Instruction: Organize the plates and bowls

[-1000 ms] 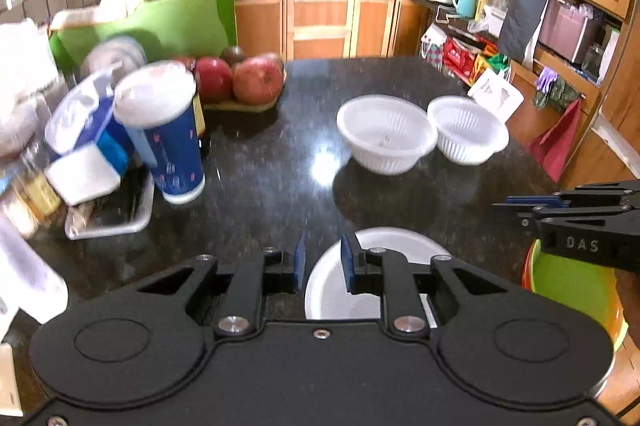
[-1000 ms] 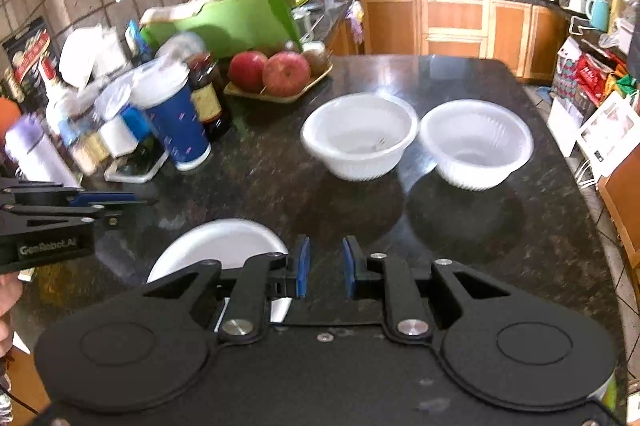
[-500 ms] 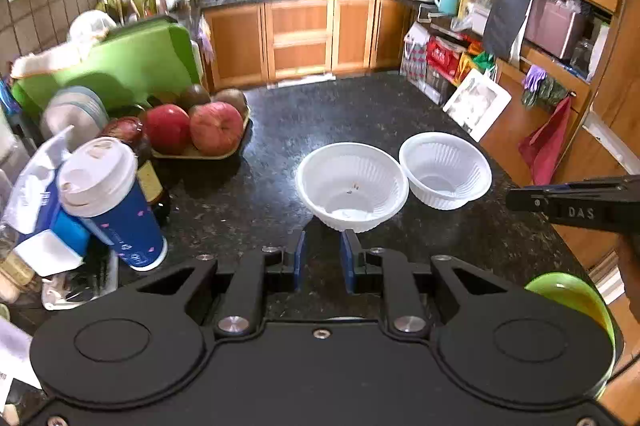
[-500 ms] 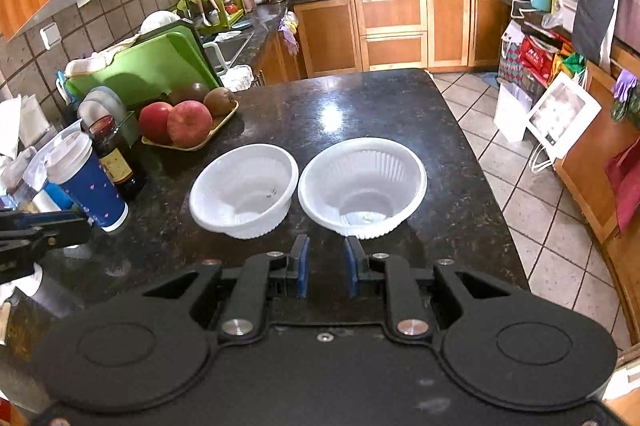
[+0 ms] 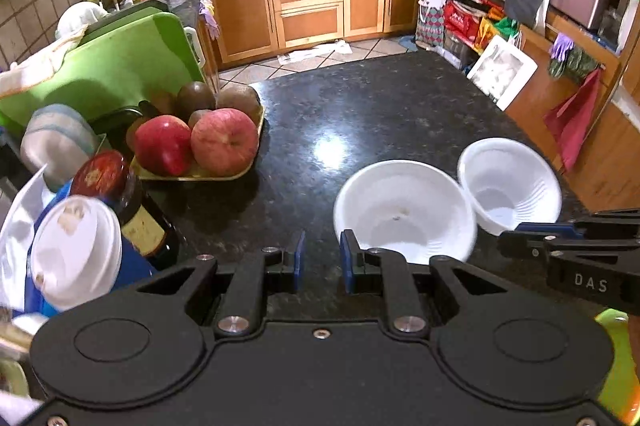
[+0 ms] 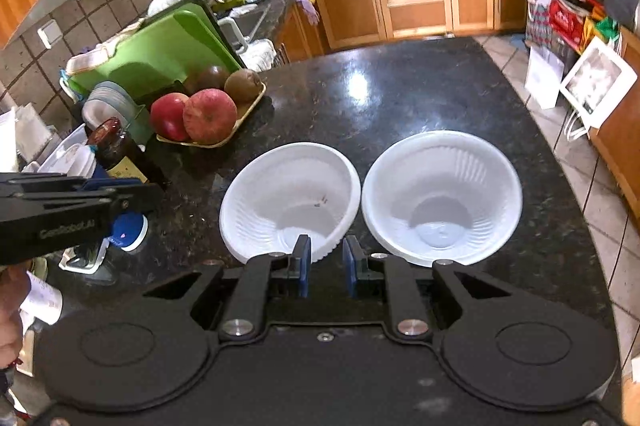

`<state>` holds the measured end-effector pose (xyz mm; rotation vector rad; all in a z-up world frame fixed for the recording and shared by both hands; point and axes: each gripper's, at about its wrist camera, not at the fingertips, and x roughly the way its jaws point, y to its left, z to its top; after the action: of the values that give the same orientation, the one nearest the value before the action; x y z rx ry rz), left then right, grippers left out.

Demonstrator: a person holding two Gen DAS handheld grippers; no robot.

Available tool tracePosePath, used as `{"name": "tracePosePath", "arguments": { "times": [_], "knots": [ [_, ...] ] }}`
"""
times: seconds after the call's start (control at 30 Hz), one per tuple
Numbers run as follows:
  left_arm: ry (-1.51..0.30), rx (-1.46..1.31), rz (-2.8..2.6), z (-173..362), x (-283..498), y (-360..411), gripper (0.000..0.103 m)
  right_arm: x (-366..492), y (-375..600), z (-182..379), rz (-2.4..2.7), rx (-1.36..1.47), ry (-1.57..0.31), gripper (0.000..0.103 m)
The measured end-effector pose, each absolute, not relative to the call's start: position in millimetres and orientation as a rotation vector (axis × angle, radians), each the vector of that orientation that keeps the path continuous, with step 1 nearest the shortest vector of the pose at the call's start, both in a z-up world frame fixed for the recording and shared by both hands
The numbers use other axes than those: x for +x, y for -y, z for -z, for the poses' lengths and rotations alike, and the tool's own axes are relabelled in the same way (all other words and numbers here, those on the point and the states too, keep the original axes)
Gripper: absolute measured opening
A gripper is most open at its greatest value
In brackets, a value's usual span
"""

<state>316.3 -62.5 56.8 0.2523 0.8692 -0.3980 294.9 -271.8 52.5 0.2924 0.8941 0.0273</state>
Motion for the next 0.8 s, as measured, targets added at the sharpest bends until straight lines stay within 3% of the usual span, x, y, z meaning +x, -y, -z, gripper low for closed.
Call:
{"name": "tracePosePath", "arguments": {
  "times": [0.3,0.8],
  "knots": [
    [-0.925,0.240,0.486,-38.7,349.2,67.5,0.021,323.9,263.0,-31.9,0.054,0.320,-0.956,0.020],
    [-0.956,0.241,0.585,-30.9,379.1,79.1,0.022,339.4,256.2,-21.5,0.118,0.329,-0.988,0.020]
  ]
}}
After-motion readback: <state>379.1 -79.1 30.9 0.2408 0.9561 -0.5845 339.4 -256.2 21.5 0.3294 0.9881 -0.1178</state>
